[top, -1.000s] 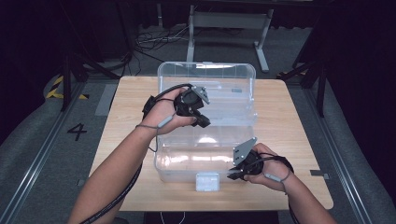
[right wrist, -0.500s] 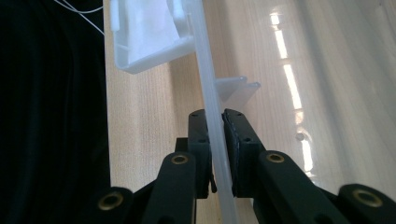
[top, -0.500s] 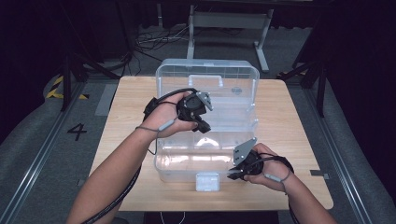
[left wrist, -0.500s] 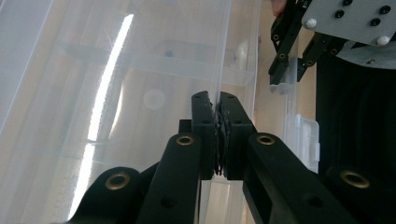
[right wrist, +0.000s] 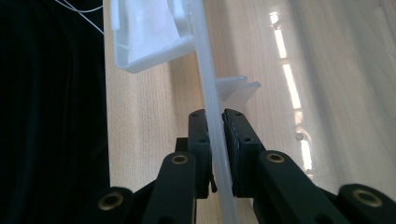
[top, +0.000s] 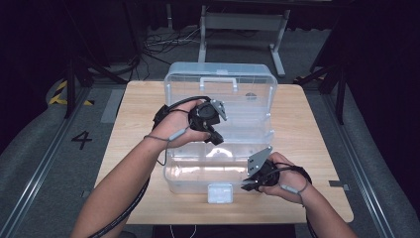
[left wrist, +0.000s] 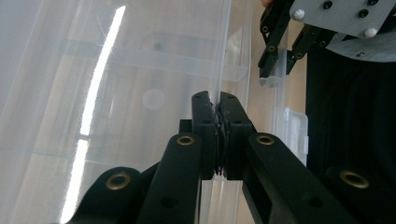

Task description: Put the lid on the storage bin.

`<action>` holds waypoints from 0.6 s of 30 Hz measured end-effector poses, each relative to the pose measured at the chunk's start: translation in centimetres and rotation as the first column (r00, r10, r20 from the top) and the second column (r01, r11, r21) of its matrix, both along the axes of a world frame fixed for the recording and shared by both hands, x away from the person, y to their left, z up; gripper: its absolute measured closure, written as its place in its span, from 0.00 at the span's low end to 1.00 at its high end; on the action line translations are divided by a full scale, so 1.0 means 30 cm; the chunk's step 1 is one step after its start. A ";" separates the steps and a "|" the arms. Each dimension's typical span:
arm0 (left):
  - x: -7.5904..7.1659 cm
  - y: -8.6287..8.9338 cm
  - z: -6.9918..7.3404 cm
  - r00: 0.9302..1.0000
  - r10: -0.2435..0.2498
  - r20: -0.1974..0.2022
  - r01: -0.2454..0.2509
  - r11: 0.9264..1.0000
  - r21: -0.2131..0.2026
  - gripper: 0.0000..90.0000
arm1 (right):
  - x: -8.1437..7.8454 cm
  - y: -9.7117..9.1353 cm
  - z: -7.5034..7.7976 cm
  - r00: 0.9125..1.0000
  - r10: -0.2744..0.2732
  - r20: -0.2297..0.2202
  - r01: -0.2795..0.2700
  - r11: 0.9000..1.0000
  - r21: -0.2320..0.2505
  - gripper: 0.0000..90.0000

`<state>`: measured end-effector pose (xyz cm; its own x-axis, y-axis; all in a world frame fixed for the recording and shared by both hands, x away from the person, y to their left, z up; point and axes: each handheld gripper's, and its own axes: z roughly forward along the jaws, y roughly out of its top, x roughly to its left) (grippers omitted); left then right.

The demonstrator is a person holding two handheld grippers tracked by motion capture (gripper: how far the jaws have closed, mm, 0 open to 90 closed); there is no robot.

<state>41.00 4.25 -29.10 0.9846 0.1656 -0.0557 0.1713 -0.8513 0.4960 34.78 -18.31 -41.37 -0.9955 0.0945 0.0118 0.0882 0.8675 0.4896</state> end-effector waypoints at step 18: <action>-0.033 -0.018 -0.010 1.000 -0.022 0.007 0.021 0.999 0.038 0.97 | -0.006 0.002 0.001 1.000 -0.002 0.025 0.002 1.000 -0.003 0.91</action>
<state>40.01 3.69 -29.39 0.9883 0.1464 -0.0426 0.1494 -0.8731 0.4642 34.61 -18.26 -41.34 -0.9953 0.0963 -0.0135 0.0774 0.8688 0.4891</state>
